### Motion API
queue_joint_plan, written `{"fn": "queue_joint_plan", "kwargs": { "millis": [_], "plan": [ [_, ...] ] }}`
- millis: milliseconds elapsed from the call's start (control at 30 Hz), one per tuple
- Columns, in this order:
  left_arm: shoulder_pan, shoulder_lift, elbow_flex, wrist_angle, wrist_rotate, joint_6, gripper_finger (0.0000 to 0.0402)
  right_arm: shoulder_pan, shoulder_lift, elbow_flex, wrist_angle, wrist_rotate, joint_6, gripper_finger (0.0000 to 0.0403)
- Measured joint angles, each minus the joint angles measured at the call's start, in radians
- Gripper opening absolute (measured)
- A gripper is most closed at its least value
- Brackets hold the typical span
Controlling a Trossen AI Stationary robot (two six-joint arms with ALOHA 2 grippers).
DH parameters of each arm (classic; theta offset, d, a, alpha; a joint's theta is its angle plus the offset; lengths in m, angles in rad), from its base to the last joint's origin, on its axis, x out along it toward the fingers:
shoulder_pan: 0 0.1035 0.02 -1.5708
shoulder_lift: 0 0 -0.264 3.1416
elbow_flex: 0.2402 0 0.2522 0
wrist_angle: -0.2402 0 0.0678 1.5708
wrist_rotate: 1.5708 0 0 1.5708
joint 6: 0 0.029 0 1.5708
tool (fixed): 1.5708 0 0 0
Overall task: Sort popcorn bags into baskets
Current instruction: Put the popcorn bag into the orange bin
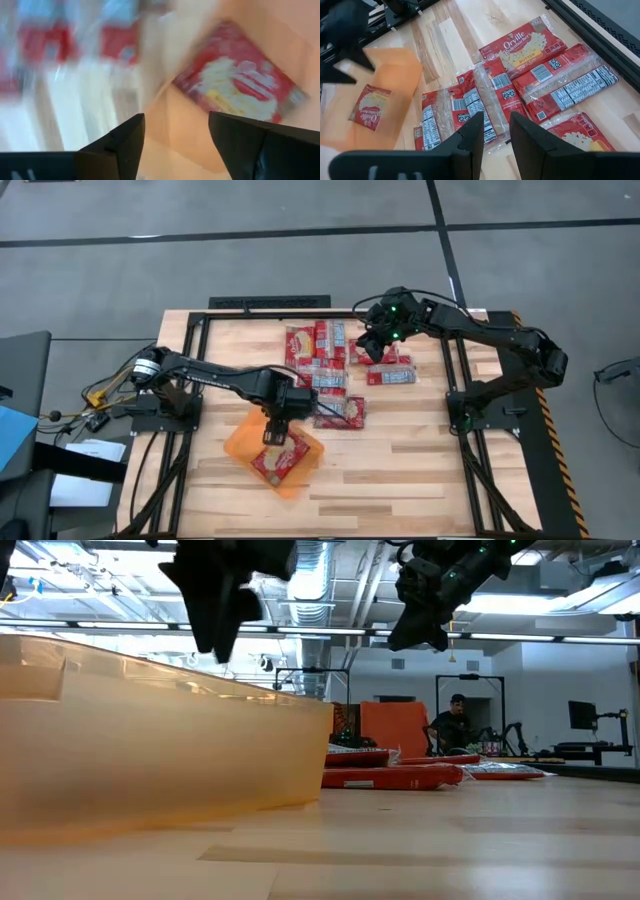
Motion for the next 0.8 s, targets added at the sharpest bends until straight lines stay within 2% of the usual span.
{"fn": "queue_joint_plan", "kwargs": {
  "millis": [67, 167, 367, 467, 600, 800],
  "plan": [
    [-0.013, 0.0, -0.007, -0.023, -0.015, -0.177, 0.02, 0.001, 0.0, 0.0, -0.002, 0.0, 0.0, 0.0118],
    [-0.065, 0.0, -0.039, -0.023, -0.04, -0.358, 0.0175, 0.007, 0.0, 0.0, -0.004, 0.0, 0.0, 0.0119],
    [-0.154, 0.001, -0.159, 0.004, -0.137, -0.579, 0.0106, 0.034, 0.0, 0.0, -0.004, 0.002, -0.015, 0.0119],
    [-0.172, 0.001, -0.221, 0.046, -0.161, -0.656, 0.0068, 0.045, 0.0, 0.0, -0.002, 0.007, -0.019, 0.0118],
    [-0.19, 0.001, -0.299, 0.119, -0.136, -0.72, 0.0015, 0.064, 0.0, 0.0, 0.006, 0.009, -0.021, 0.0118],
    [-0.214, 0.001, -0.409, 0.229, -0.047, -0.816, 0.0007, 0.093, 0.0, 0.0, 0.004, 0.009, -0.019, 0.0118]
  ]
}}
